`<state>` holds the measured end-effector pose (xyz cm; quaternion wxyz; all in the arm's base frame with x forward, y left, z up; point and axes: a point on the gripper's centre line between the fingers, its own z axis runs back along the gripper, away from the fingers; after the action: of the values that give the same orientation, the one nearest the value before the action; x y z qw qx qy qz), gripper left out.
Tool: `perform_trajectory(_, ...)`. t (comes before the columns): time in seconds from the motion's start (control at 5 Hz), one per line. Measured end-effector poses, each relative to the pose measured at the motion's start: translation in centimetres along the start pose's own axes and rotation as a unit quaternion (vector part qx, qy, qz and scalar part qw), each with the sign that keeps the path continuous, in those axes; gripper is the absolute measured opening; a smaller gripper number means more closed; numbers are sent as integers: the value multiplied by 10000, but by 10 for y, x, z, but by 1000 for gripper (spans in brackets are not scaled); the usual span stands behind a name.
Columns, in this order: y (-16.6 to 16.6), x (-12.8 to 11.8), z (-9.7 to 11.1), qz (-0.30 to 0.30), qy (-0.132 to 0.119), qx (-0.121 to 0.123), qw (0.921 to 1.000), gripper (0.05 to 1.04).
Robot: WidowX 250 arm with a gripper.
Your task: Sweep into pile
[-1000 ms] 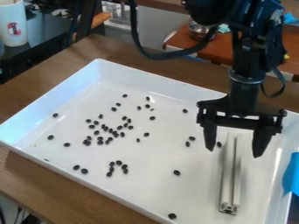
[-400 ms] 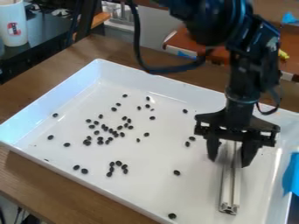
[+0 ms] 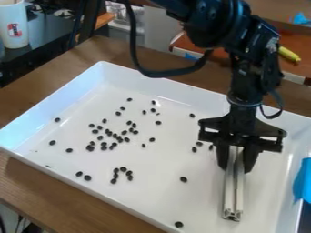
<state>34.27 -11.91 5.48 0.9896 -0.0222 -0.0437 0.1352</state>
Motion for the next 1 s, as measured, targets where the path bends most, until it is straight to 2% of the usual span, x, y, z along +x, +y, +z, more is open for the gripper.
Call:
perform_trajectory(0.4,57,12,3,252,304,-59,9992,377)
perform_trajectory(0.6,78,13,4,223,260,-79,9994,377)
perform_trajectory(1.0,126,9,6,56,8,-114,9999,377)
